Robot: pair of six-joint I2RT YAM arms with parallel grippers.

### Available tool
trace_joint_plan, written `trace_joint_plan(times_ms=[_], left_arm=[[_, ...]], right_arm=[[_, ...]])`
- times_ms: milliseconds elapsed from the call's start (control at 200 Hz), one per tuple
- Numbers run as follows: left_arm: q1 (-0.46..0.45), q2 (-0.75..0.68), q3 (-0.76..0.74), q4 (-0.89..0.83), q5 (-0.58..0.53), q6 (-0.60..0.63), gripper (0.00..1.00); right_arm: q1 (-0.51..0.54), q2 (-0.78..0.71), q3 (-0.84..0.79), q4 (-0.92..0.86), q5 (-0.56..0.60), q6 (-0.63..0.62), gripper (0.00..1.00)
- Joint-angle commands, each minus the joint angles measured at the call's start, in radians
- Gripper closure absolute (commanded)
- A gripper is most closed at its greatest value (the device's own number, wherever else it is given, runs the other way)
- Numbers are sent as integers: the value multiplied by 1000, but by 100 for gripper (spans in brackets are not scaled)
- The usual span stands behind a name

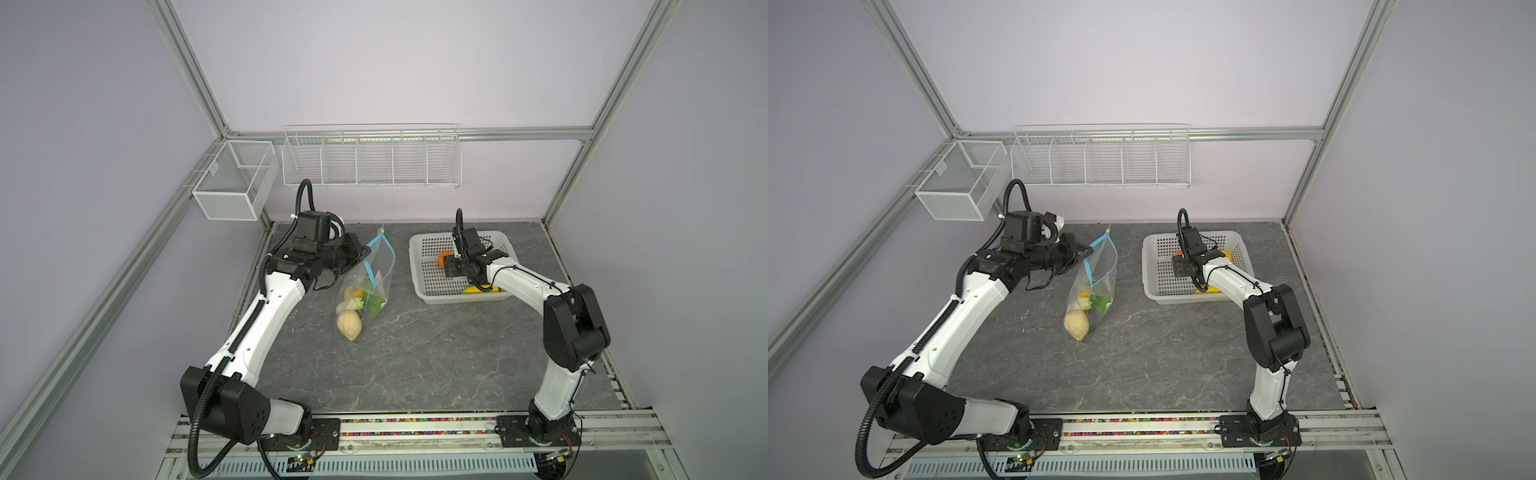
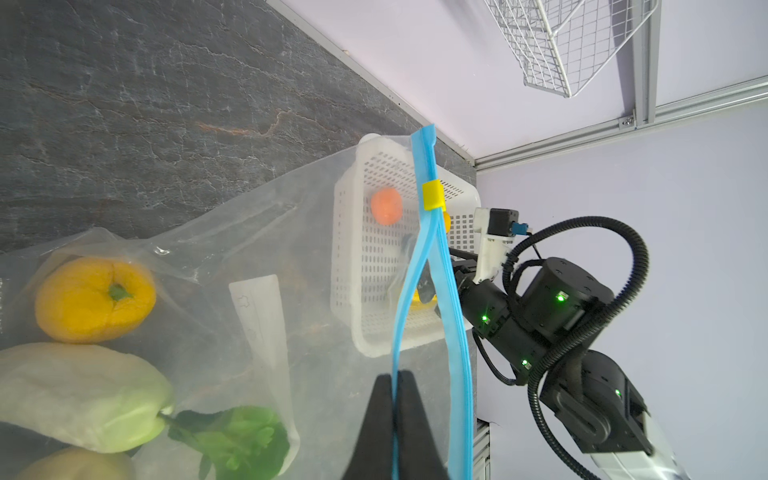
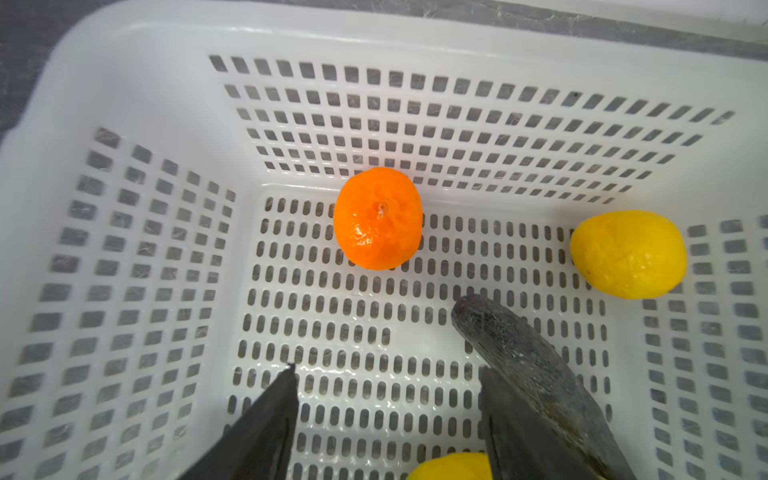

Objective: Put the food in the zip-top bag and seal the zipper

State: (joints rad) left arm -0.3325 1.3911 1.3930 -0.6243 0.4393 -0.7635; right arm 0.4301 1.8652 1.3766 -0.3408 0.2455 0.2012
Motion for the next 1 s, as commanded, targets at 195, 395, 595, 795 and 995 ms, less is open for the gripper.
trace_joint_plan(times_ms=[195, 395, 595, 795, 995], left_arm=[[-8, -35, -75, 56, -37, 9, 100], [-7, -35, -76, 73, -12, 36, 100], [-8, -32, -70, 92, 18, 51, 100], [-8, -31, -92, 94, 33, 61, 100], [-6, -34, -116, 121, 25, 43, 100]], right_arm=[[-19, 15, 50, -39, -46, 3, 29], [-19, 37, 74, -48, -56, -6, 28], [-27, 65, 91, -43, -54, -42, 26], [-40, 119, 135, -22, -39, -36, 17], [-39, 213, 227, -40, -56, -33, 10]])
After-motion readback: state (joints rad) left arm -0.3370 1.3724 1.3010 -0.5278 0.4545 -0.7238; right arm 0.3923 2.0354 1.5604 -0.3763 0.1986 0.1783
